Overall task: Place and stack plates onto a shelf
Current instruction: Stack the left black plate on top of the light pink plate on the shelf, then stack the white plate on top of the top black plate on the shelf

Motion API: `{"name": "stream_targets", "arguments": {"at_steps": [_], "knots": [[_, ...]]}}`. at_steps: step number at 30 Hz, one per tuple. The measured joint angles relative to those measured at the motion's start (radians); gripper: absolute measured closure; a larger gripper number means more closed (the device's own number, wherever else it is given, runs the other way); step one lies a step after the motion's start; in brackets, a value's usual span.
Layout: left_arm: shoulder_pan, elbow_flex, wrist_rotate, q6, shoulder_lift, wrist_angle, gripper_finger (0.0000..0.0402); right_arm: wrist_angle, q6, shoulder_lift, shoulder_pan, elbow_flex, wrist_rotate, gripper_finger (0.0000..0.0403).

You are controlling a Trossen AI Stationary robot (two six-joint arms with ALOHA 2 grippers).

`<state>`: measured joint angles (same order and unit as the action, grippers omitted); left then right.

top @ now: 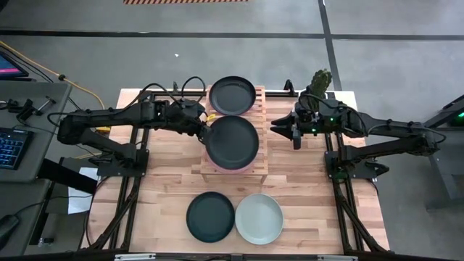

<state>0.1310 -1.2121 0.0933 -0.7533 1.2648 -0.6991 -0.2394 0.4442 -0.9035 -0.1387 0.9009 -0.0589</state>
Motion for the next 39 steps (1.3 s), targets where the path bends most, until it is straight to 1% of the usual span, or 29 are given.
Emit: {"name": "stream_targets", "arguments": {"at_steps": [12,15,20,23,27,31,34,37,39], "knots": [[0.0,0.0,0.0,0.066,0.0,0.013,0.0381,-0.006,0.0,0.0,0.0,0.0,0.031,0.0274],[0.0,0.0,0.0,0.086,0.0,0.033,0.0363,-0.004,0.0,0.0,0.0,0.0,0.031,0.0274],[0.002,0.0,0.001,0.118,0.0,0.048,0.0312,-0.003,0.001,0.0,0.0,0.0,0.031,0.0274],[0.017,0.0,-0.002,0.139,-0.007,0.048,0.0283,0.017,0.0,0.0,0.0,0.0,0.03,0.0274],[0.052,0.0,-0.002,0.145,-0.032,0.053,0.0254,0.056,-0.001,0.0,0.0,0.0,0.03,0.0274],[0.081,0.0,-0.008,0.192,-0.078,0.079,0.0239,0.097,-0.007,0.0,0.0,0.0,0.03,0.0274],[0.093,0.0,-0.007,0.27,-0.126,0.113,0.0237,0.139,-0.003,0.0,0.0,0.0,0.03,0.0274],[0.085,0.0,0.004,0.357,-0.17,0.145,0.0239,0.217,0.003,-0.007,0.001,0.001,0.03,0.0274],[0.064,0.019,0.033,0.371,-0.198,0.201,0.0241,0.273,0.002,-0.019,0.008,0.001,0.029,0.0274]]}}
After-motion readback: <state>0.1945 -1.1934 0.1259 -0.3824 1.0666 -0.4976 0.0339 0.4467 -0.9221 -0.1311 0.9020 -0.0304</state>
